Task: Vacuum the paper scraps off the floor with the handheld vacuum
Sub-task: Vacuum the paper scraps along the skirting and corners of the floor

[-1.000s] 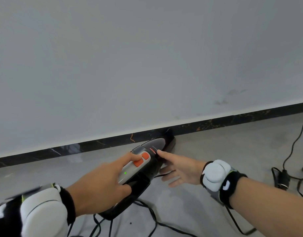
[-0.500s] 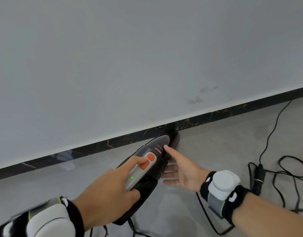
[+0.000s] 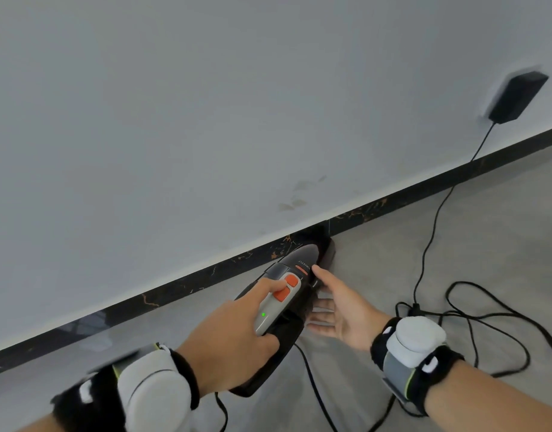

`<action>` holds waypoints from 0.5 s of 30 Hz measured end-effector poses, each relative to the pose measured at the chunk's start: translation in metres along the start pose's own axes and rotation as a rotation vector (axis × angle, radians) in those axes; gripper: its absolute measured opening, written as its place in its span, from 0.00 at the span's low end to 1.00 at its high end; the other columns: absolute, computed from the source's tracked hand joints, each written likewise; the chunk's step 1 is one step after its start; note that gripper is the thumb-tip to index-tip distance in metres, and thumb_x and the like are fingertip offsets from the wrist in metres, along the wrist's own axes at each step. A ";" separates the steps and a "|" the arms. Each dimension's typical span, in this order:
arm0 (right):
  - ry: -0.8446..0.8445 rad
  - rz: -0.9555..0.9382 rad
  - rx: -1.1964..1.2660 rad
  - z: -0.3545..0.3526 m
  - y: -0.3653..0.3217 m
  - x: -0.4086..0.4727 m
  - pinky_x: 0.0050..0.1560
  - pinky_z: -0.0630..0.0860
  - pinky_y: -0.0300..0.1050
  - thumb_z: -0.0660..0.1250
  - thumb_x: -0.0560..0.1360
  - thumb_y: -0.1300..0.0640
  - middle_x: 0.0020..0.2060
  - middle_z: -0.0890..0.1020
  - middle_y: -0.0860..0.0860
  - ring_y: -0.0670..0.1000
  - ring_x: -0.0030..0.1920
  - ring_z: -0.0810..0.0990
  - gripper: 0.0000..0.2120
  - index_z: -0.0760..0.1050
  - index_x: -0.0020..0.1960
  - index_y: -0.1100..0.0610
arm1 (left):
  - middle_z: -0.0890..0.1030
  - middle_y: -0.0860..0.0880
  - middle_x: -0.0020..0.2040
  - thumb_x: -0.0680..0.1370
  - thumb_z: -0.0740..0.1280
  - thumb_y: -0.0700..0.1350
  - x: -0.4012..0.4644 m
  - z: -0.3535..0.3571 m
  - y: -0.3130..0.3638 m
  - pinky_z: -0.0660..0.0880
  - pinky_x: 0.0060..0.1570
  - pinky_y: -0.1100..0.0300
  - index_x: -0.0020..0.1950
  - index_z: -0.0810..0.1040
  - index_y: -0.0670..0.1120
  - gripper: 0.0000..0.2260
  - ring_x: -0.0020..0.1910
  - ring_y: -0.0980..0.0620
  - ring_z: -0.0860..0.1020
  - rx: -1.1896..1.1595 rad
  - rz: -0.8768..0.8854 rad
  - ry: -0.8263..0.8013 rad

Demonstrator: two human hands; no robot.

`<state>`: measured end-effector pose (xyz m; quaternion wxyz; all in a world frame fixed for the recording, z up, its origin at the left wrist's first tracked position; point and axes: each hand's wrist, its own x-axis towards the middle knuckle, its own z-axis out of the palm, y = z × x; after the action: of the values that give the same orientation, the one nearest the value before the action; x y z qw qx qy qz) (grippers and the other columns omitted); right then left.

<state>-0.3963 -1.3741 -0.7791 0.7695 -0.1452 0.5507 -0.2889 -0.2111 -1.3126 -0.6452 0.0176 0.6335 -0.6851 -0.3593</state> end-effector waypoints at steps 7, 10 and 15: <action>0.044 -0.052 0.089 -0.037 -0.021 0.007 0.56 0.82 0.56 0.70 0.75 0.36 0.57 0.84 0.59 0.61 0.58 0.83 0.28 0.77 0.67 0.53 | 0.74 0.54 0.38 0.77 0.65 0.45 0.038 0.015 0.035 0.67 0.30 0.65 0.67 0.60 0.69 0.27 0.30 0.56 0.73 0.051 0.033 -0.010; 0.059 -0.063 0.132 -0.050 -0.030 0.007 0.54 0.82 0.55 0.69 0.76 0.37 0.58 0.84 0.60 0.61 0.59 0.82 0.27 0.77 0.67 0.53 | 0.73 0.55 0.38 0.77 0.66 0.45 0.050 0.019 0.049 0.68 0.31 0.66 0.68 0.59 0.69 0.27 0.31 0.55 0.73 0.063 0.047 -0.027; 0.097 -0.096 0.166 -0.066 -0.040 0.010 0.62 0.78 0.60 0.68 0.77 0.36 0.60 0.83 0.60 0.62 0.62 0.80 0.27 0.75 0.69 0.52 | 0.76 0.50 0.42 0.77 0.66 0.45 0.065 0.025 0.063 0.70 0.33 0.64 0.68 0.60 0.68 0.27 0.33 0.54 0.75 0.055 0.079 -0.035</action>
<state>-0.4666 -1.4056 -0.7888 0.7366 -0.0933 0.5539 -0.3768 -0.2897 -1.3623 -0.6596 0.0021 0.5997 -0.7195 -0.3503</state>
